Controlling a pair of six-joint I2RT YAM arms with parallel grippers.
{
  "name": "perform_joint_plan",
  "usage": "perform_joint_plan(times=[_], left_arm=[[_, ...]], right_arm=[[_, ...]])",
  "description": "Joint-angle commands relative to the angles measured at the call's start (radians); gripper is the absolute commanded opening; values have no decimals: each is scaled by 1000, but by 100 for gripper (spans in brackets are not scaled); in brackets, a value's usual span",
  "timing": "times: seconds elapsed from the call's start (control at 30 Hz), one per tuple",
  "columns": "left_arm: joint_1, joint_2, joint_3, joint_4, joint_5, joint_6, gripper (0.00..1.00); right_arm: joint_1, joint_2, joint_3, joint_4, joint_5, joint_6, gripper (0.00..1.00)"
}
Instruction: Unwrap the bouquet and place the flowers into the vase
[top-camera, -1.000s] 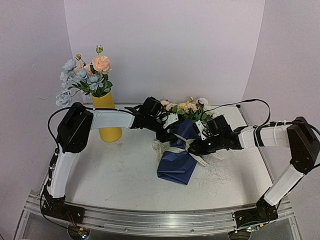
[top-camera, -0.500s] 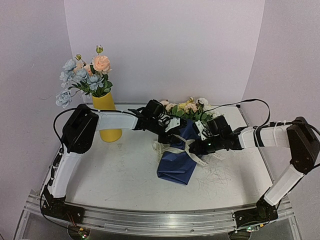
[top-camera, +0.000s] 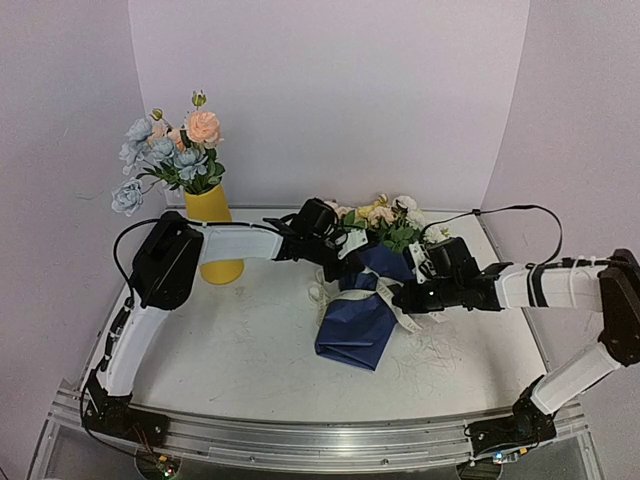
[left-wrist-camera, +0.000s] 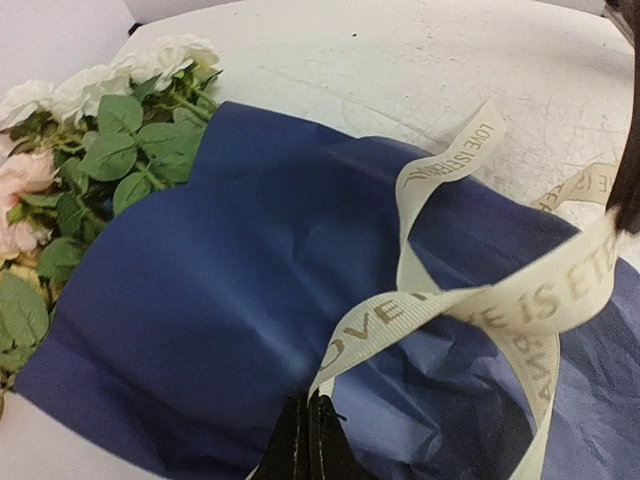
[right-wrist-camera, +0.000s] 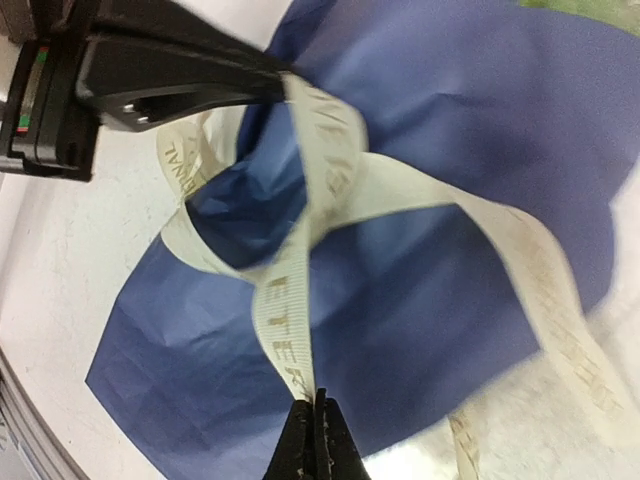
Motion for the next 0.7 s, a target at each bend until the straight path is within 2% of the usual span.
perform_joint_plan(times=[0.0,0.2,0.33,0.5,0.67], left_arm=[[13,-191,-143,71,-110,-198,0],[14,-375,-429,184,-317,-432,0],[25,-519,-656,249,-557,-657,0],[30,-600,-805,252,-686,-817,0],[42,-660,-891,243,-789,-949,0]], right_arm=[[-5,-126,-77,-12,184,114,0],[-36,-242,-168,-76,354,268,0],[-119,-268,-226,-117,391,384,0],[-181,-276,-255,-158,441,508,0],[-202,-295,-243,-295,560,705,0]])
